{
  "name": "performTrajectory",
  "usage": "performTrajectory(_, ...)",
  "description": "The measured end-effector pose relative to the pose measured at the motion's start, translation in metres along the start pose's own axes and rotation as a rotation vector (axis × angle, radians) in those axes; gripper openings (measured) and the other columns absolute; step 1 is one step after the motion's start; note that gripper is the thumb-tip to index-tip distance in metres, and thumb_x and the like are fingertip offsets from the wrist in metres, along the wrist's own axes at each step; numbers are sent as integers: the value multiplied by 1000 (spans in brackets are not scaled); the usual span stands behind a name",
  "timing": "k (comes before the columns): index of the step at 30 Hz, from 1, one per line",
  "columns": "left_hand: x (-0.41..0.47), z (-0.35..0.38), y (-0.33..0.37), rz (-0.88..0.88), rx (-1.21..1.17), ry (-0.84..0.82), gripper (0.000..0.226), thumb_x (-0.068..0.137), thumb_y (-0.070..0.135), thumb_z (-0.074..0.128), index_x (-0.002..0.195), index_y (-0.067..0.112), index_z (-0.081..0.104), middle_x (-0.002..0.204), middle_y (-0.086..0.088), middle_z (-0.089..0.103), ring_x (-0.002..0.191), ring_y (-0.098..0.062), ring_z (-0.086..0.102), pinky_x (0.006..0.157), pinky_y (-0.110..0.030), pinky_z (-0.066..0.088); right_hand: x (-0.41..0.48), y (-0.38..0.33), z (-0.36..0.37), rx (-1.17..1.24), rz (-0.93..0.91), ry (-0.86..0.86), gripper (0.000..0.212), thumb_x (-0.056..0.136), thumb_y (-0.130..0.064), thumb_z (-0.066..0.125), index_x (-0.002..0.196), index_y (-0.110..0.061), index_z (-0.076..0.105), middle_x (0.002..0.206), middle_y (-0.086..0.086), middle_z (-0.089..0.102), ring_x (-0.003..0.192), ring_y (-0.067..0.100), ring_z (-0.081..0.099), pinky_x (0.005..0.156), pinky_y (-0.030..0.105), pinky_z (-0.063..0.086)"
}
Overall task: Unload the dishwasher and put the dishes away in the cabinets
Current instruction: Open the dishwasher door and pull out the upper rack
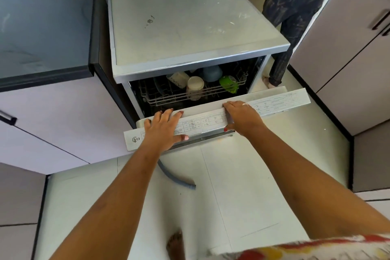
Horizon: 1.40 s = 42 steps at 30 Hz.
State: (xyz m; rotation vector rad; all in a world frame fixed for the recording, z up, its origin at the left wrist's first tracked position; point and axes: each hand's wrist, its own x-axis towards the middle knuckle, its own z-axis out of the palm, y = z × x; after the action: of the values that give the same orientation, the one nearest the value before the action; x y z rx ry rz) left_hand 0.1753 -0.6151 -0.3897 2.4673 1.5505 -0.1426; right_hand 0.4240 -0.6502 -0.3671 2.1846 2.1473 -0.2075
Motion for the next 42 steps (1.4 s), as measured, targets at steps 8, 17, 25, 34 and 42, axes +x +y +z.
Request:
performTrajectory(8,-22,19,25,12,82,-191,109,69,68,63,146,40,-10,149,-6,24,134,-33,28,104,-68,23,-47,0,32,-149,-41,20,51,80,-22,69,125,-8,49,117,9,56,108,28,56,88,40,49)
performTrajectory(17,-49,60,48,48,-10,-330,123,52,56,82,146,34,7,140,-4,36,126,-31,39,101,-54,35,-102,6,82,-189,-69,10,65,60,-27,85,116,-15,53,98,4,59,82,21,63,62,34,56)
performTrajectory(25,-74,92,65,23,-87,-432,110,59,55,80,145,32,14,141,-3,39,127,-30,43,101,-55,36,-105,0,74,-110,-26,-293,65,95,-49,43,150,-24,20,116,9,62,102,27,61,81,34,48)
performTrajectory(34,-88,139,72,34,-297,-668,51,99,44,35,146,27,25,147,-5,40,129,-27,43,104,-38,36,-102,-6,117,-199,-82,-611,30,89,-43,58,107,-21,67,108,1,67,99,24,64,79,32,48)
performTrajectory(42,-109,221,92,140,-147,-672,52,90,37,57,139,26,43,133,-8,54,121,-29,51,97,-34,42,-142,-15,200,-268,-150,-689,30,91,-12,59,120,-6,58,121,11,61,113,29,58,90,39,49)
